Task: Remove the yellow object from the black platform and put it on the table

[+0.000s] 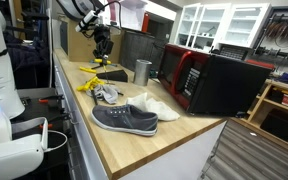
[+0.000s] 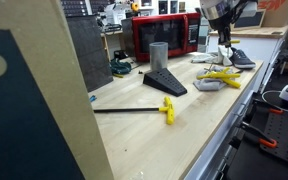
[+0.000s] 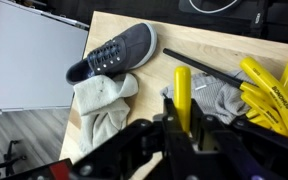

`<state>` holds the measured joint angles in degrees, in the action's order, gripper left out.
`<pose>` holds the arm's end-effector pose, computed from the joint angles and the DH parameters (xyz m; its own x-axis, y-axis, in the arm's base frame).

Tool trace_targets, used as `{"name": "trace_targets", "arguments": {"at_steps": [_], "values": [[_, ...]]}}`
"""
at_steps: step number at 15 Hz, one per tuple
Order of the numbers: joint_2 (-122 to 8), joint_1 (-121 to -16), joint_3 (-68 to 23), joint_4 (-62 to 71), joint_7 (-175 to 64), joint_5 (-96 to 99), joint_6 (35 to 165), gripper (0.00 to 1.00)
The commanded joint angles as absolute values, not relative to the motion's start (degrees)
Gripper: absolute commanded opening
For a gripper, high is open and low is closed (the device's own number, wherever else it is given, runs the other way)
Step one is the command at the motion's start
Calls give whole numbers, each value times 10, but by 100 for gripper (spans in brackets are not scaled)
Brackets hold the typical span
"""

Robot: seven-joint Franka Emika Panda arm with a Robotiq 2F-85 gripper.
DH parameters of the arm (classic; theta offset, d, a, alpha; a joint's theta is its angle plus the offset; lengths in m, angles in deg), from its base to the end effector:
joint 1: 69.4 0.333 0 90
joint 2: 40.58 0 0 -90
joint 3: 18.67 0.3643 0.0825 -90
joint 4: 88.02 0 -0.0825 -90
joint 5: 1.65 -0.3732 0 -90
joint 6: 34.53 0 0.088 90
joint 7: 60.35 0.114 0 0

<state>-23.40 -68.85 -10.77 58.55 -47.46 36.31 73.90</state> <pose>0.3673 0.0054 0.4085 0.9454 0.1363 -0.2959 0.2925 -0.7551 0.5868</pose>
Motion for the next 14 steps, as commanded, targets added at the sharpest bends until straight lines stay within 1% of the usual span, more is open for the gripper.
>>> {"name": "trace_targets", "arguments": {"at_steps": [1, 8, 10, 11, 13, 14], "values": [[-264, -682, -108, 574, -442, 386, 737, 4], [-344, -655, -100, 539, -394, 357, 773, 4], [-359, -643, -98, 526, -388, 330, 782, 42], [-360, -638, -98, 522, -391, 310, 785, 47], [-349, -631, -101, 515, -407, 266, 791, 62], [-343, -629, -102, 512, -411, 245, 792, 72]]}}
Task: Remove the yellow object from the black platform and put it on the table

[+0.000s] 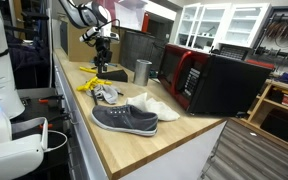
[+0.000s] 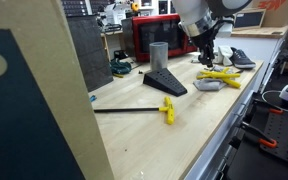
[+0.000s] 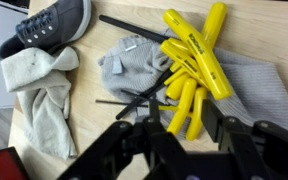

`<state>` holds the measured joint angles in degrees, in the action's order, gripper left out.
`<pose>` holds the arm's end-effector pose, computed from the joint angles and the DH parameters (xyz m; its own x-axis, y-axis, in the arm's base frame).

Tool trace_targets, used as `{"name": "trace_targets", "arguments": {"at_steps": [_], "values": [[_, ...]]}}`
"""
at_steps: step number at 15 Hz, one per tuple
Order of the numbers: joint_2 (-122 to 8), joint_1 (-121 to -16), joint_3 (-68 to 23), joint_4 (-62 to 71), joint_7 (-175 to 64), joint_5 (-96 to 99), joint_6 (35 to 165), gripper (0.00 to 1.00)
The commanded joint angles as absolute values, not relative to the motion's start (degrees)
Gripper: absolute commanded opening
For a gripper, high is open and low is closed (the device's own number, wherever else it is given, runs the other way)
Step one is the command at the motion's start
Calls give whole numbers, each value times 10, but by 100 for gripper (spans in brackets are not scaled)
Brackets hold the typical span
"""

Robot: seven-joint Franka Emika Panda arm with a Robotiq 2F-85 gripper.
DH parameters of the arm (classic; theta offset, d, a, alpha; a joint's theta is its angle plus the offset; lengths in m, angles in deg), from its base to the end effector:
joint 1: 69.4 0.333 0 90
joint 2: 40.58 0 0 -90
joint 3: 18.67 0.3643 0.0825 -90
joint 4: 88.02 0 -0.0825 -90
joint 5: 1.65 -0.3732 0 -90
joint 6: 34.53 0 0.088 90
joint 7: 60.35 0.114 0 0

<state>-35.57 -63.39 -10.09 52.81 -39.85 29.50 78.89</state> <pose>0.4104 0.0697 0.3611 0.9542 0.1335 -0.2676 0.2553 -0.8297 0.4964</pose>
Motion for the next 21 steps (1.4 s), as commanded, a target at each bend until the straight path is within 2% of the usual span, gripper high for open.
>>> {"name": "trace_targets", "arguments": {"at_steps": [1, 3, 5, 10, 16, 21], "values": [[-327, -628, -105, 511, -424, 216, 794, 78], [-296, -629, -112, 508, -457, 155, 801, 94], [-269, -630, -120, 503, -494, 96, 809, 100], [-225, -628, -152, 476, -593, -32, 829, 100], [-255, -631, -177, 432, -648, -124, 871, 100], [-278, -636, -171, 373, -623, -134, 821, 100]]}}
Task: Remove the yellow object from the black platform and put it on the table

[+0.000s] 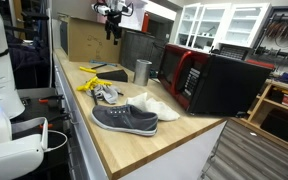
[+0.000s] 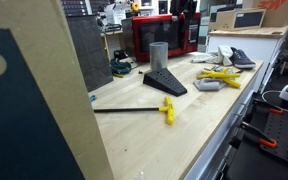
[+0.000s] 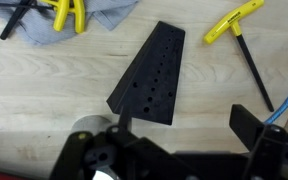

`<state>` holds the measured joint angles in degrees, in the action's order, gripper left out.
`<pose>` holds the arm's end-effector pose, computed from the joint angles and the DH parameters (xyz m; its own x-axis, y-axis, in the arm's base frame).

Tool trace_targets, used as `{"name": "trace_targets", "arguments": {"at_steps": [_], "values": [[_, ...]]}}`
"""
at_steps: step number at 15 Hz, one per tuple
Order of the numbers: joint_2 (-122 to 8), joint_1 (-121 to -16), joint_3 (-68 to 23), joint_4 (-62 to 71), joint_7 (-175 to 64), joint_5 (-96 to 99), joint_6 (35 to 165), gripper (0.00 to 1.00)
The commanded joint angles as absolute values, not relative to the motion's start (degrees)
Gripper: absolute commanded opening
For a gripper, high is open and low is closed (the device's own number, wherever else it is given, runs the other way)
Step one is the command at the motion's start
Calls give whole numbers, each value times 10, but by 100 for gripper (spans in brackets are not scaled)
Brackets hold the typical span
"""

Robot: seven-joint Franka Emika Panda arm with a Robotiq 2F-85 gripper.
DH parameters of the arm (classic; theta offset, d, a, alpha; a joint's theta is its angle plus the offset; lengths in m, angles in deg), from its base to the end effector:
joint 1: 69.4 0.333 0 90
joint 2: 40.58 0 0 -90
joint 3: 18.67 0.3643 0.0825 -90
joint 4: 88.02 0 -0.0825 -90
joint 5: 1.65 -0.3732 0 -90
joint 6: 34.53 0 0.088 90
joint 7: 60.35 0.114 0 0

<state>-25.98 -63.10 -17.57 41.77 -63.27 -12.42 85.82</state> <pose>0.4539 0.0697 0.5173 0.9923 0.0841 0.0906 0.0978 -0.9823 -0.1599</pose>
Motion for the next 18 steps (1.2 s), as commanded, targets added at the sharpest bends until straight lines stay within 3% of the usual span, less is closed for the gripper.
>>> {"name": "trace_targets", "arguments": {"at_steps": [1, 18], "values": [[-281, -638, -170, 364, -619, -129, 810, 100], [-255, -648, -171, 353, -614, -137, 773, 100]]}}
